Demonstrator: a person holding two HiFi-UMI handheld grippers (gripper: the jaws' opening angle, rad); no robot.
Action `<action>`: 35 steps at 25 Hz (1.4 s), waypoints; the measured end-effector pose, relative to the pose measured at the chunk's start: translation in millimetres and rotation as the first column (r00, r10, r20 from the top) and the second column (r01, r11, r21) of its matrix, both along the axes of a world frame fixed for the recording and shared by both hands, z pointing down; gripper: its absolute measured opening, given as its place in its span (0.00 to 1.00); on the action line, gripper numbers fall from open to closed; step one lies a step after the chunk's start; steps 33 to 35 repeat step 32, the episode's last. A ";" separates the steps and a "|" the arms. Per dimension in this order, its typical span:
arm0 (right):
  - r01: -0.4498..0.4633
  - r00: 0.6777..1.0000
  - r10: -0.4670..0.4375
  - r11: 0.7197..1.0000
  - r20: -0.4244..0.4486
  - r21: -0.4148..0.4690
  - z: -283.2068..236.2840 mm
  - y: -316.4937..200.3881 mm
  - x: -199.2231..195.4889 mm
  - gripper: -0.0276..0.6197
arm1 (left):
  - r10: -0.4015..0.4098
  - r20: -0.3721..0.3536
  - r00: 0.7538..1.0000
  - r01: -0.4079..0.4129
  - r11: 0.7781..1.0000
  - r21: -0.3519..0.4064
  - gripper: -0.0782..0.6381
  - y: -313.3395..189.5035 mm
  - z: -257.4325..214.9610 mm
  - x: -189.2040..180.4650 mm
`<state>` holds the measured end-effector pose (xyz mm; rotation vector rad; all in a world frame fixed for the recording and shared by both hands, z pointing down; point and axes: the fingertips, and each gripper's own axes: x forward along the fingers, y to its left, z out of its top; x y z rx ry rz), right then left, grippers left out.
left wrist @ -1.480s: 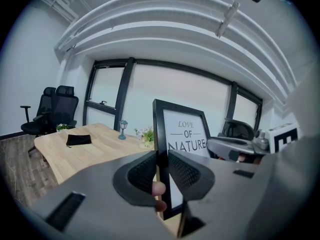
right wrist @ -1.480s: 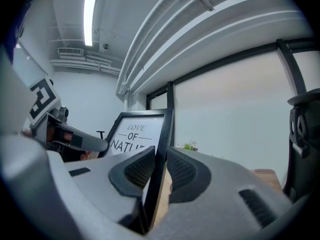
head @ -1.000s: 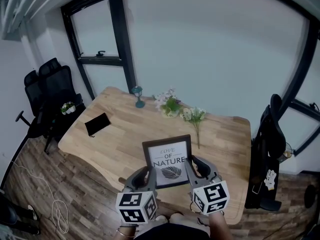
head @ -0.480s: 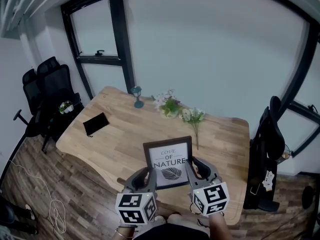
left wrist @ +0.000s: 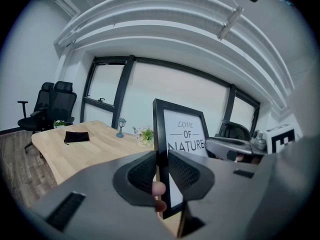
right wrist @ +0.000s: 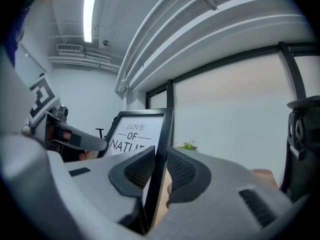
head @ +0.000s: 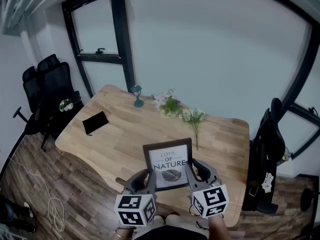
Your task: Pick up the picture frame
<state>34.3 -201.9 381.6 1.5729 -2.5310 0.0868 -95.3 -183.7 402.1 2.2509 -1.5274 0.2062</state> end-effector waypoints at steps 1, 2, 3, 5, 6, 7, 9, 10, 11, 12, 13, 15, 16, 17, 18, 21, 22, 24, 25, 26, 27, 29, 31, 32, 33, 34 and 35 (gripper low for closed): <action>0.001 1.000 -0.001 1.000 0.004 -0.001 -0.3 0.3 0.1 0.16 | 0.001 0.000 1.000 -0.001 1.000 -0.002 0.20 -0.2 0.5 0.2; 0.000 1.000 0.000 1.000 0.007 -0.003 0.2 0.3 0.3 0.16 | 0.001 0.000 1.000 -0.001 1.000 -0.004 0.20 -0.6 0.8 0.3; -0.003 1.000 0.003 1.000 0.010 -0.006 1.4 -0.2 0.8 0.16 | 0.002 0.000 1.000 -0.002 1.000 -0.005 0.20 -1.3 1.0 0.6; -0.009 1.000 0.009 1.000 0.010 -0.011 3.7 -2.1 2.2 0.16 | 0.004 0.002 1.000 -0.004 1.000 -0.008 0.20 -3.0 1.8 2.0; -0.011 1.000 0.011 1.000 0.006 -0.013 4.4 -2.9 3.2 0.16 | 0.005 0.003 1.000 -0.005 1.000 -0.010 0.20 -3.5 2.5 3.1; -0.013 1.000 0.013 1.000 0.003 -0.015 5.4 -3.5 4.2 0.16 | 0.006 0.004 1.000 -0.006 1.000 -0.012 0.20 -3.6 3.3 4.1; -0.015 1.000 0.015 1.000 0.000 -0.016 7.5 -3.9 5.6 0.16 | 0.007 0.003 1.000 -0.007 1.000 -0.017 0.20 -3.1 5.4 5.4; -0.015 1.000 0.015 1.000 0.000 -0.018 8.0 -3.8 6.0 0.16 | 0.008 0.003 1.000 -0.007 1.000 -0.020 0.20 -2.6 6.6 6.0; -0.016 1.000 0.016 1.000 0.001 -0.020 8.8 -3.9 6.6 0.16 | 0.008 0.003 1.000 -0.008 1.000 -0.022 0.20 -2.6 7.6 6.7; -0.018 1.000 0.018 1.000 0.003 -0.022 9.9 -4.4 7.3 0.16 | 0.009 0.004 1.000 -0.009 1.000 -0.024 0.20 -3.1 8.4 7.4; -0.019 1.000 0.020 1.000 0.006 -0.023 10.9 -5.3 8.2 0.16 | 0.010 0.005 1.000 -0.010 1.000 -0.025 0.20 -4.0 8.9 8.1; -0.023 1.000 0.023 0.999 0.011 -0.026 12.6 -6.8 9.6 0.16 | 0.013 0.007 1.000 -0.012 1.000 -0.027 0.20 -5.7 9.9 9.3; -0.024 1.000 0.025 0.999 0.013 -0.028 13.5 -7.2 10.1 0.16 | 0.014 0.008 1.000 -0.014 0.999 -0.030 0.20 -6.1 10.6 9.8; -0.025 1.000 0.026 0.999 0.014 -0.030 14.4 -7.5 10.2 0.16 | 0.015 0.009 1.000 -0.014 0.999 -0.032 0.20 -6.3 11.4 9.9; -0.025 1.000 0.026 0.999 0.015 -0.033 15.2 -7.9 10.1 0.16 | 0.015 0.010 1.000 -0.014 0.999 -0.034 0.20 -6.5 12.1 9.9; -0.026 1.000 0.027 0.999 0.016 -0.036 17.4 -9.4 10.3 0.16 | 0.015 0.011 1.000 -0.014 0.999 -0.039 0.20 -8.0 13.9 10.0; -0.027 0.999 0.027 0.999 0.016 -0.038 18.6 -9.8 10.8 0.16 | 0.014 0.012 1.000 -0.014 0.999 -0.040 0.20 -8.5 14.8 10.3; -0.026 1.000 0.027 0.999 0.015 -0.041 20.2 -10.8 11.2 0.16 | 0.013 0.013 1.000 -0.012 0.999 -0.044 0.20 -9.6 16.7 10.7; -0.026 1.000 0.026 0.999 0.013 -0.042 20.6 -11.5 11.1 0.16 | 0.012 0.013 1.000 -0.011 0.999 -0.047 0.20 -10.2 17.5 10.6; -0.026 1.000 0.026 0.999 0.012 -0.044 21.4 -12.1 11.0 0.16 | 0.011 0.012 1.000 -0.011 0.999 -0.049 0.20 -10.8 18.1 10.3; -0.026 1.000 0.026 0.999 0.011 -0.046 22.1 -12.8 10.5 0.16 | 0.011 0.011 1.000 -0.010 0.999 -0.051 0.20 -11.3 18.8 9.8; -0.024 1.000 0.024 0.998 0.005 -0.050 22.2 -13.9 9.0 0.16 | 0.009 0.009 1.000 -0.008 0.999 -0.053 0.20 -12.1 20.4 8.5; -0.022 1.000 0.022 0.998 0.002 -0.050 22.9 -15.1 7.8 0.16 | 0.007 0.005 1.000 -0.007 0.998 -0.055 0.20 -12.9 21.3 7.6; -0.021 1.000 0.021 0.999 0.001 -0.050 23.5 -15.8 7.4 0.16 | 0.006 0.003 1.000 -0.006 0.998 -0.055 0.20 -13.4 21.6 7.2; -0.021 1.000 0.021 0.999 0.001 -0.050 23.5 -15.8 7.4 0.16 | 0.006 0.003 1.000 -0.006 0.998 -0.055 0.20 -13.4 21.6 7.2; -0.021 1.000 0.021 0.999 0.001 -0.050 23.5 -15.8 7.4 0.16 | 0.006 0.003 1.000 -0.006 0.998 -0.055 0.20 -13.4 21.6 7.2; -0.021 1.000 0.021 0.999 0.001 -0.050 23.5 -15.8 7.4 0.16 | 0.006 0.003 1.000 -0.006 0.998 -0.055 0.20 -13.4 21.6 7.2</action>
